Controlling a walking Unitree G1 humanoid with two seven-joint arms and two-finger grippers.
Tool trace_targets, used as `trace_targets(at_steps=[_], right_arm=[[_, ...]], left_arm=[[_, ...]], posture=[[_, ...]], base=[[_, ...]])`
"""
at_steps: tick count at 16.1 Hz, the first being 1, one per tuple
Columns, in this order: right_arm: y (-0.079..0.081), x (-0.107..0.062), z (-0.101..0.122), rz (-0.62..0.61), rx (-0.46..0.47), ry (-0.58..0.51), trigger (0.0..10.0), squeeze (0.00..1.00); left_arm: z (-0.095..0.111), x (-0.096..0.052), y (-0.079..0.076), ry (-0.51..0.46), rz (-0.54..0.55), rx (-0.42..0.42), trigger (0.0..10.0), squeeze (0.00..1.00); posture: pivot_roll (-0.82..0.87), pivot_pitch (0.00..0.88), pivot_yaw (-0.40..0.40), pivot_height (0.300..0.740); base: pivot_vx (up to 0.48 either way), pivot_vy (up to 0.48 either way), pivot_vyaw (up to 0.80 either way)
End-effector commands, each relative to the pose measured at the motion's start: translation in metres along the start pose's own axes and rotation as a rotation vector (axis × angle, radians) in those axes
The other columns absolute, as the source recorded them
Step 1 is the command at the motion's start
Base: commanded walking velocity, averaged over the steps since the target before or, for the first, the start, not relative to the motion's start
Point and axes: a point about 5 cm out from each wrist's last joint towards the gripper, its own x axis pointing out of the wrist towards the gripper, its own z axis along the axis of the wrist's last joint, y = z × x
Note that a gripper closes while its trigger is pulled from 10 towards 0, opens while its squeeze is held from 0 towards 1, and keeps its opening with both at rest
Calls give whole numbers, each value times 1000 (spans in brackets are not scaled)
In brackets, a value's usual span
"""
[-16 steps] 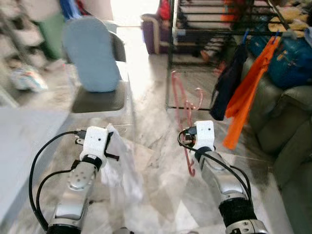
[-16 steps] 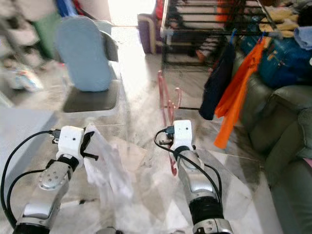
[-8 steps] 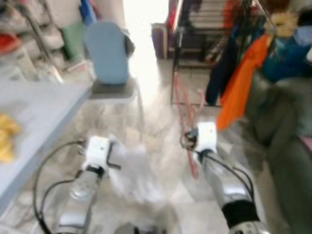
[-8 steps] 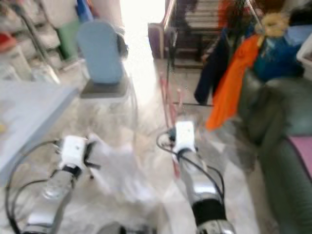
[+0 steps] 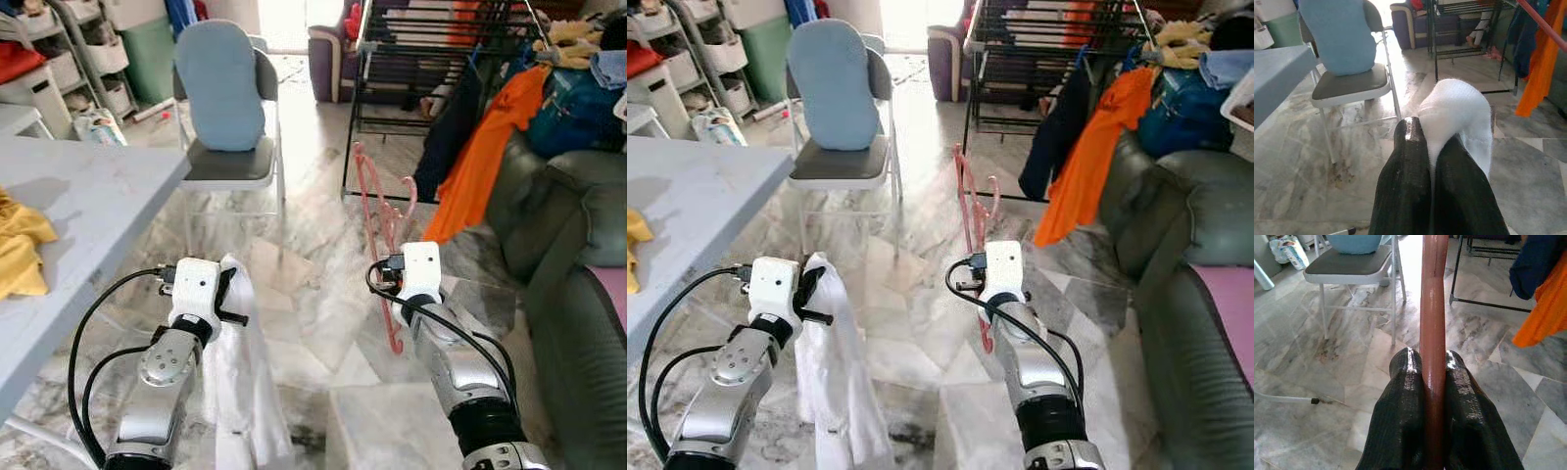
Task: Hang hanger
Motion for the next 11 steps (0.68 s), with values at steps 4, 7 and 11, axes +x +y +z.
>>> trace_targets(at_steps=[4, 7, 11], right_arm=[[-1, -1, 4, 0, 1, -9, 10000, 0], [-2, -1, 3, -4, 5, 8, 10000, 0], [-2, 0, 3, 4, -2, 7, 10000, 0]], left_arm=[[9, 0, 2, -33, -4, -22, 10000, 0], [7, 1, 4, -24, 5, -54, 10000, 0], [9, -2, -2, -43, -68, -56, 10000, 0]], posture=[[-46, 0, 10, 740], [-43, 0, 5, 740], [-41, 0, 0, 740]], base=[[0, 0, 0], [0, 0, 0], [0, 0, -800]])
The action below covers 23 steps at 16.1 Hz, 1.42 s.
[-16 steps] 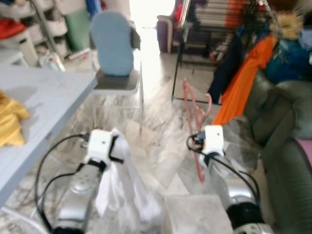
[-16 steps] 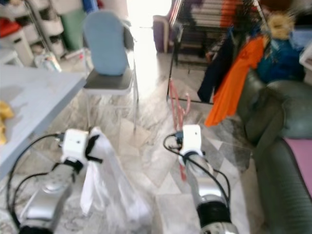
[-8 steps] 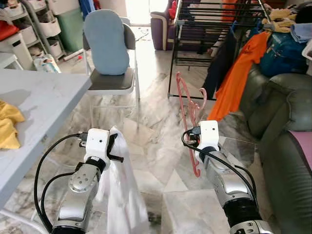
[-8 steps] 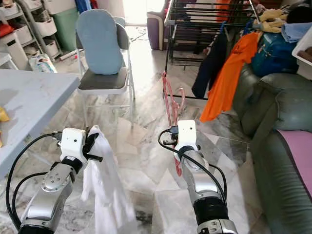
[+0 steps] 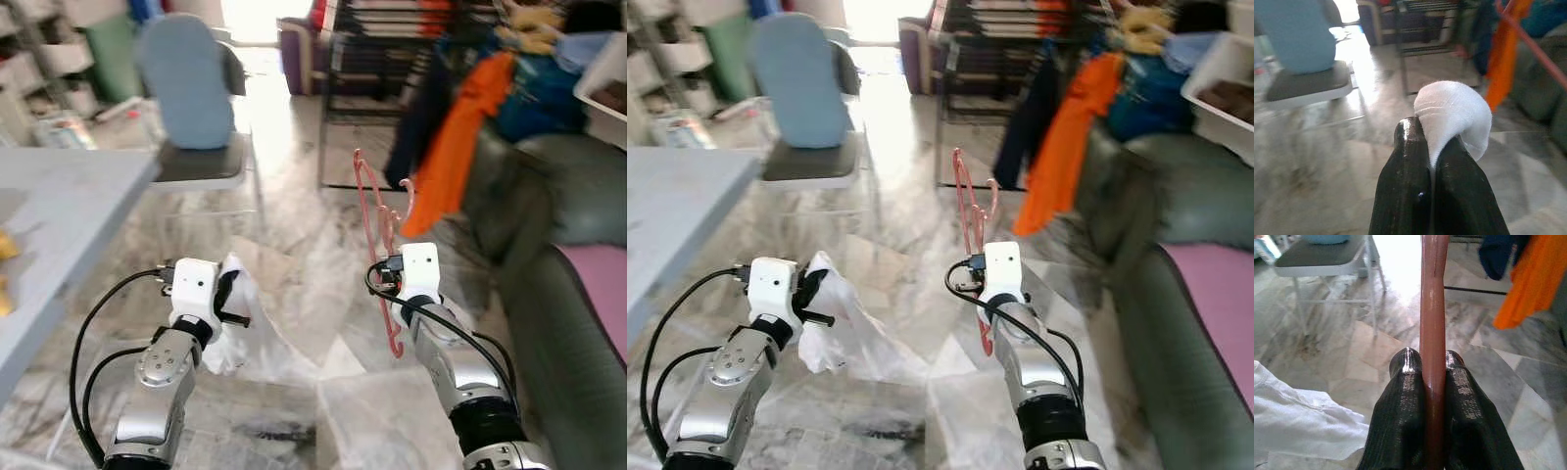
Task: Hang hanger
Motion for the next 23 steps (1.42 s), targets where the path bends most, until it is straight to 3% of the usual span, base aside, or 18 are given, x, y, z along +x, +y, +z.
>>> trace_targets(at_steps=[1, 13, 16, 23], right_arm=[[0, 0, 5, 7, -4, -16, 10000, 0], [1, 2, 6, 7, -7, -20, 10000, 0], [1, 1, 7, 9, -7, -24, 10000, 0], [1, 1, 7, 3, -7, -24, 10000, 0]], left_arm=[[8, -1, -2, -36, -26, -10, 10000, 0], [7, -2, -9, -39, -82, -25, 10000, 0], [6, -2, -9, -31, -75, -38, 10000, 0], [5, 1, -10, 2, -80, -38, 10000, 0]], posture=[[-41, 0, -3, 740], [-43, 0, -2, 740], [-45, 0, 0, 740], [-51, 0, 3, 740]], base=[[0, 0, -800], [335, 0, -777], [301, 96, 0], [0, 473, 0]])
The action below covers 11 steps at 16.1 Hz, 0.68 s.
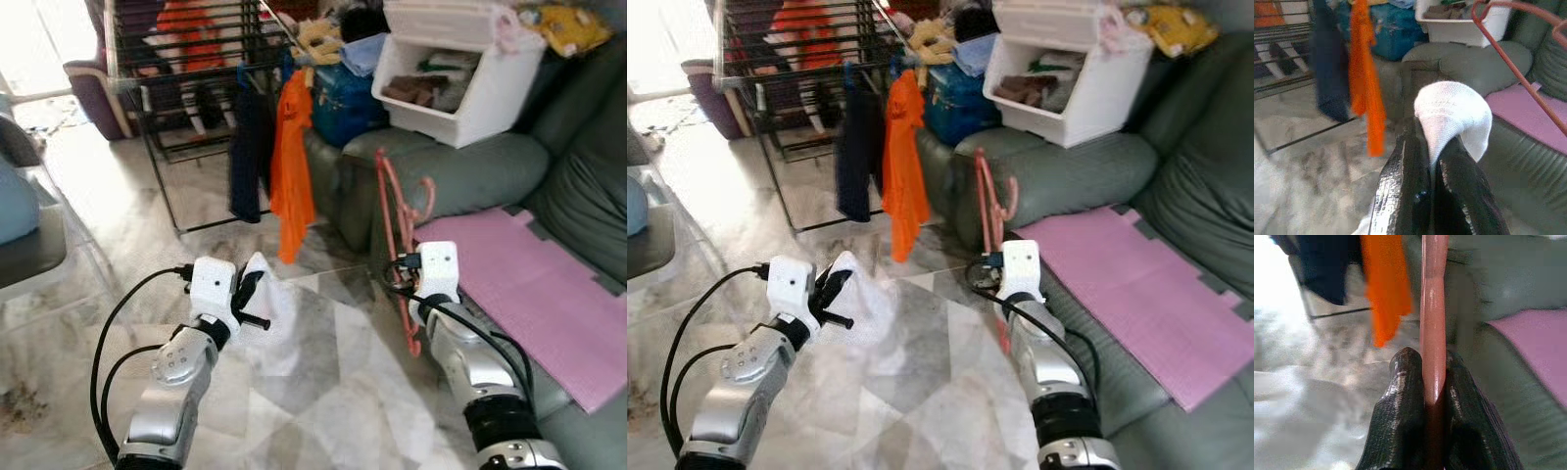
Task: Hang hanger
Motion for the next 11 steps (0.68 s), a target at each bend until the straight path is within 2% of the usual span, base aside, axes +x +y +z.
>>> trace_targets(at_steps=[1, 4, 5, 8, 11], right_arm=[[10, 2, 9, 34, -9, -30, 10000, 0], [10, 2, 9, 32, -8, -30, 10000, 0], [10, 2, 9, 32, -8, -31, 10000, 0], [11, 2, 9, 30, -7, -31, 10000, 0], [10, 3, 9, 31, -9, -30, 10000, 0]], left_arm=[[5, -1, 6, -4, 18, 14, 10000, 0], [7, 0, 6, -27, 14, 18, 10000, 0], [10, -1, 5, -55, 5, 31, 10000, 0], [10, -2, 2, -45, -28, 75, 10000, 0], [11, -1, 0, -53, -40, 86, 10000, 0]], posture=[[-51, 0, 3, 740], [-50, 0, 5, 740], [-50, 0, 6, 740], [-48, 0, 5, 740], [-44, 0, 2, 740]], base=[[0, 480, 0], [0, 480, 0], [0, 0, 0], [0, 0, 0], [0, 0, 0]])
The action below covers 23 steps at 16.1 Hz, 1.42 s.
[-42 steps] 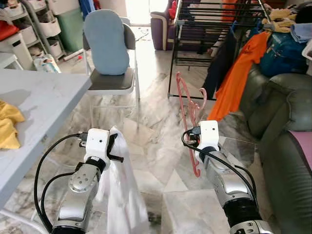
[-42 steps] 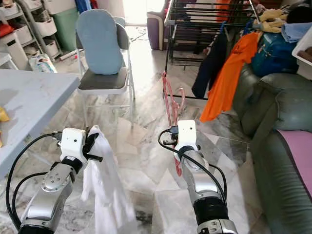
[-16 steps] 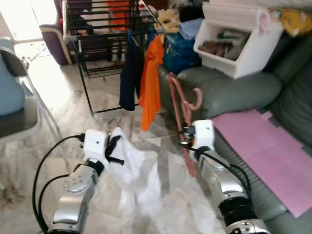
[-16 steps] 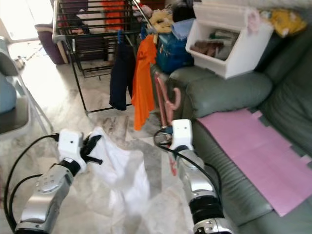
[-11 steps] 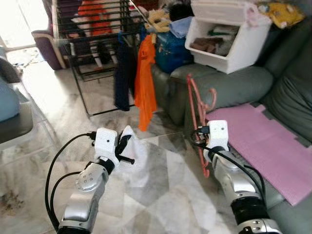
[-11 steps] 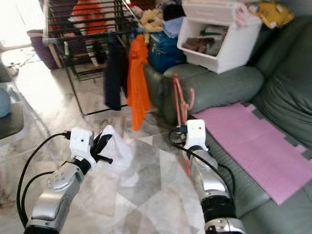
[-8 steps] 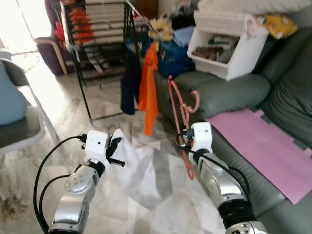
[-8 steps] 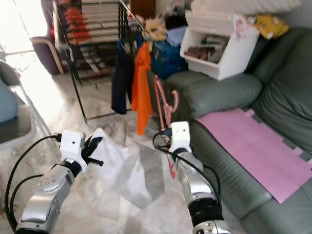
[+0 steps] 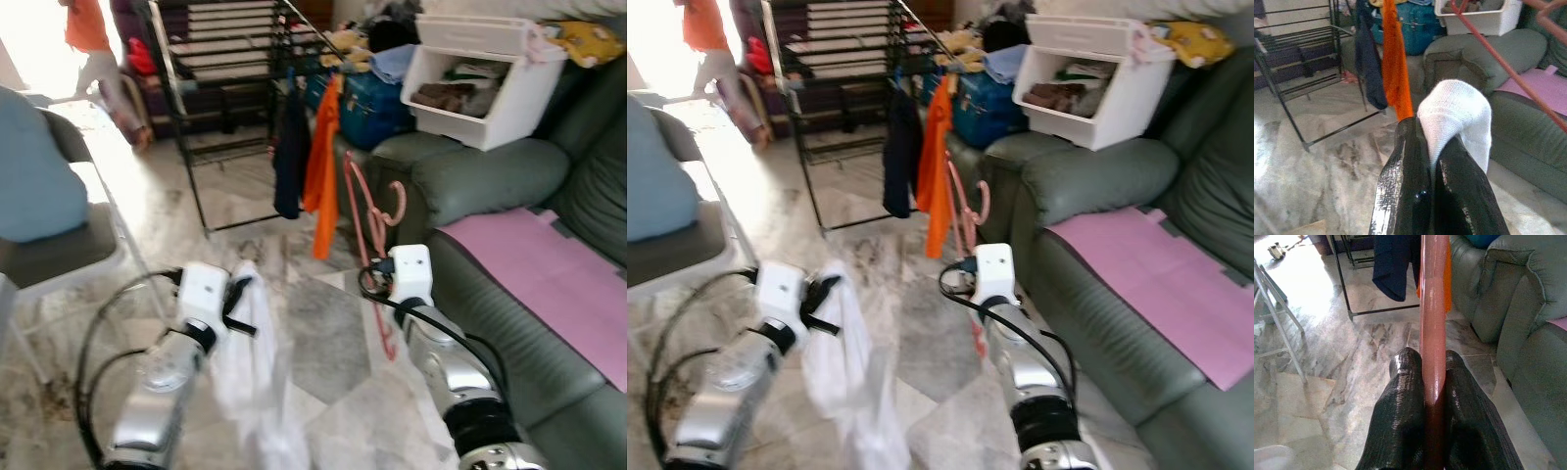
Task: Hang hanger
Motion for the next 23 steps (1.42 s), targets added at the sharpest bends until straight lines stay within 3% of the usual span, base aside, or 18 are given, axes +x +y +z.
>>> trace_targets(at_steps=[1, 3, 5, 7, 8, 9, 10, 11, 12, 14, 18, 23], right_arm=[[-4, 1, 9, -11, -2, -30, 10000, 0], [-4, 1, 10, 7, -22, -23, 10000, 0], [-12, -2, 6, 69, -77, 26, 10000, 0], [-28, -5, 6, 153, -184, 96, 10000, 0], [-45, -5, 13, 139, -211, 103, 10000, 0], [-68, -5, 21, 115, -248, 135, 10000, 0], [-73, -5, 25, 119, -263, 139, 10000, 0], [-78, -4, 30, 127, -284, 140, 10000, 0], [-83, -5, 40, 169, -313, 133, 10000, 0], [-84, -9, 47, 245, -338, 144, 10000, 0], [-79, -22, 42, 446, -385, 208, 10000, 0], [-84, -46, 47, 698, -429, 288, 10000, 0]], left_arm=[[13, 3, -2, -58, -17, 35, 10000, 0], [19, 5, 0, -85, -24, 86, 10000, 0], [31, 10, 9, -123, -58, 194, 10000, 0], [40, 17, 19, -109, -187, 386, 10000, 0], [42, 19, 25, -76, -284, 510, 10000, 0], [44, 23, 34, -2, -436, 685, 10000, 0], [45, 25, 38, 26, -470, 776, 10000, 0], [48, 30, 45, 60, -481, 908, 10000, 0], [63, 45, 60, 51, -390, 1099, 10000, 0], [86, 60, 67, -38, -259, 1278, 10000, 0], [93, 69, 66, -91, -234, 1332, 10000, 0], [82, 73, 59, -120, -281, 1412, 10000, 0]], posture=[[-44, 0, 2, 740], [-42, 0, 1, 740], [-40, 0, -4, 740], [-51, 0, -11, 740], [-55, 0, -9, 740], [-61, 0, -3, 740], [-63, 0, -1, 740], [-64, 0, 8, 740], [-71, 0, 15, 740], [-82, 0, 23, 740], [-96, 0, 31, 740], [-101, 0, 37, 740]], base=[[0, 0, 0], [0, 0, 0], [0, 0, 0], [0, 0, 0], [0, 0, 0], [0, 0, 0], [0, 0, 0], [0, 0, 0], [0, 0, 0], [0, 0, 0], [0, 0, 0], [0, 0, 0]])
